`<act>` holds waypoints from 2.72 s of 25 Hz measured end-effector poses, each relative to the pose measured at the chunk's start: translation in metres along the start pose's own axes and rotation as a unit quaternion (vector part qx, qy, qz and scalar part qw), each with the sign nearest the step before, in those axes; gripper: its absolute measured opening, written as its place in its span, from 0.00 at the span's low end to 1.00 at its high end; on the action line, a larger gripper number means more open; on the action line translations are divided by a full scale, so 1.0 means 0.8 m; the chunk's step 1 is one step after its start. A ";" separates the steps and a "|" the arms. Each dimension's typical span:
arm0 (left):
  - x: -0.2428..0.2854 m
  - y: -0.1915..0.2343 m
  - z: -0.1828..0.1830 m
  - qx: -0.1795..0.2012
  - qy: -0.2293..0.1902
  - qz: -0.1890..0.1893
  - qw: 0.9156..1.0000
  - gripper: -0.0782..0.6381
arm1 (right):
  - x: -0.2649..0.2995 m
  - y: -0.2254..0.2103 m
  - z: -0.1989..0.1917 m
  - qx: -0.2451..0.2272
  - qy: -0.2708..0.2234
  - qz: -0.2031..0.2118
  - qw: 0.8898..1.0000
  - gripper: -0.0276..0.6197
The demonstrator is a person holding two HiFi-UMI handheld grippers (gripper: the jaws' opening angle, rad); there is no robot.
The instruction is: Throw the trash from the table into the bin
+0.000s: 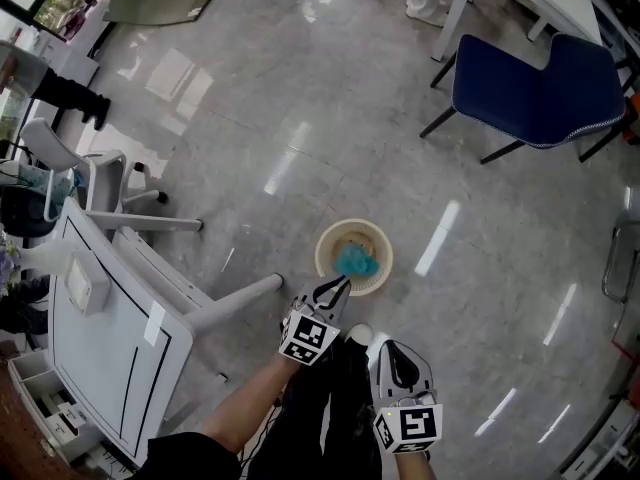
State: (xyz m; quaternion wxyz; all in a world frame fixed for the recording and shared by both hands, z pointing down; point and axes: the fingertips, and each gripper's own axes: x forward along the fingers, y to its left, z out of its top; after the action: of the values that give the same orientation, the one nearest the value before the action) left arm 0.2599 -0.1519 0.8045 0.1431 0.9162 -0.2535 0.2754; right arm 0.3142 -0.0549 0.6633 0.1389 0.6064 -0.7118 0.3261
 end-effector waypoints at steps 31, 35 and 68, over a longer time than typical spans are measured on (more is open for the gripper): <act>-0.303 -0.074 0.295 0.026 -0.130 0.013 0.991 0.12 | -0.183 0.163 0.209 -0.099 -0.109 0.077 0.986 0.05; -0.319 -0.077 0.297 0.026 -0.133 0.017 0.991 0.12 | -0.193 0.182 0.210 -0.107 -0.102 0.081 0.986 0.05; -0.400 -0.083 0.350 0.049 -0.197 0.040 0.978 0.12 | -0.215 0.202 0.255 -0.112 -0.155 0.065 0.979 0.05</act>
State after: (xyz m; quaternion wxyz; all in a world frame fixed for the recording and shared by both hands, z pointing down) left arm 0.1861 -0.0859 0.3858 0.0344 0.9476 -0.2992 0.1069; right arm 0.2397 -0.0425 0.3605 0.0723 0.5829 -0.7945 0.1542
